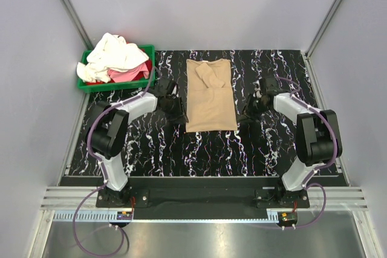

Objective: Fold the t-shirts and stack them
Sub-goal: Fold the tshirt

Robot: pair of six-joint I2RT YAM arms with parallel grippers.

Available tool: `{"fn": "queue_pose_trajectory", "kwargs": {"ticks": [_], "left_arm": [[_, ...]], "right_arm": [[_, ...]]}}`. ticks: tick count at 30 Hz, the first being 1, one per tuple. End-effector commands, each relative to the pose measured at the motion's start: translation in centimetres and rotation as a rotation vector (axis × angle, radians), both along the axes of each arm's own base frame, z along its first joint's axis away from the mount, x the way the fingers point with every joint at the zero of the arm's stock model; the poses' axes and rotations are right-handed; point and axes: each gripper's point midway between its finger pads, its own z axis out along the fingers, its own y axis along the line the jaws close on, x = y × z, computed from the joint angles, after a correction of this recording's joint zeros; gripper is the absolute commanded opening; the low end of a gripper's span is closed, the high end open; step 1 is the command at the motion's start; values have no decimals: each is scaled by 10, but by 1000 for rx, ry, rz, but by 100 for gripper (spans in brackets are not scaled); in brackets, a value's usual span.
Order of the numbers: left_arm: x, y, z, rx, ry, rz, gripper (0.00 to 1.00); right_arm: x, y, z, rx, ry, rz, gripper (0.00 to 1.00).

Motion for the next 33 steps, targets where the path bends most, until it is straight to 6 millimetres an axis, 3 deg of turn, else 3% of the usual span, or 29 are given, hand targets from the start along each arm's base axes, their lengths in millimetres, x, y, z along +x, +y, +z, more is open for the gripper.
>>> {"fn": "queue_pose_trajectory", "kwargs": {"ticks": [1,5,7,10,15,17,19,21,22,24,26,28,29,31,32,33], "left_arm": [[23,-10,40,-50,-105,-15,38],[32,-29,55,-109,-132,-51,38],[31,-45,60,-163,-137,-97,38],[28,-60,50,-157,-131,-143,38],[6,-52,-5,-74,-24,-131,38],[-5,-45,-20,-38,12,-108,37],[-30,-36,-32,6,47,-102,37],[-44,-26,-38,62,38,-92,37],[-60,-26,-34,66,32,-112,37],[-69,-29,-27,59,19,-115,37],[-65,-34,-6,21,-20,-109,38],[-52,-36,13,22,-75,-116,38],[-35,-41,30,30,-122,-108,39],[-16,-41,36,40,-152,-114,39],[0,-50,53,12,-192,-115,39],[10,-49,54,10,-197,-103,39]], "right_arm": [[14,34,32,53,-65,65,17],[29,62,33,78,-70,127,15],[34,67,26,71,-60,132,13],[37,69,7,59,-22,126,12],[10,58,-37,-5,72,118,11],[-8,50,-46,-33,103,112,11],[-29,41,-57,-63,146,93,10],[-41,41,-51,-66,137,87,10],[-48,45,-50,-64,125,103,10],[-66,50,-46,-54,121,118,10],[-74,53,-42,-45,118,117,11],[-74,53,-37,-40,105,110,12],[-68,54,-28,-32,79,103,12],[-56,58,-16,-24,37,102,13],[-51,59,-12,-26,23,99,13],[-46,60,-8,-26,8,101,14]]}}
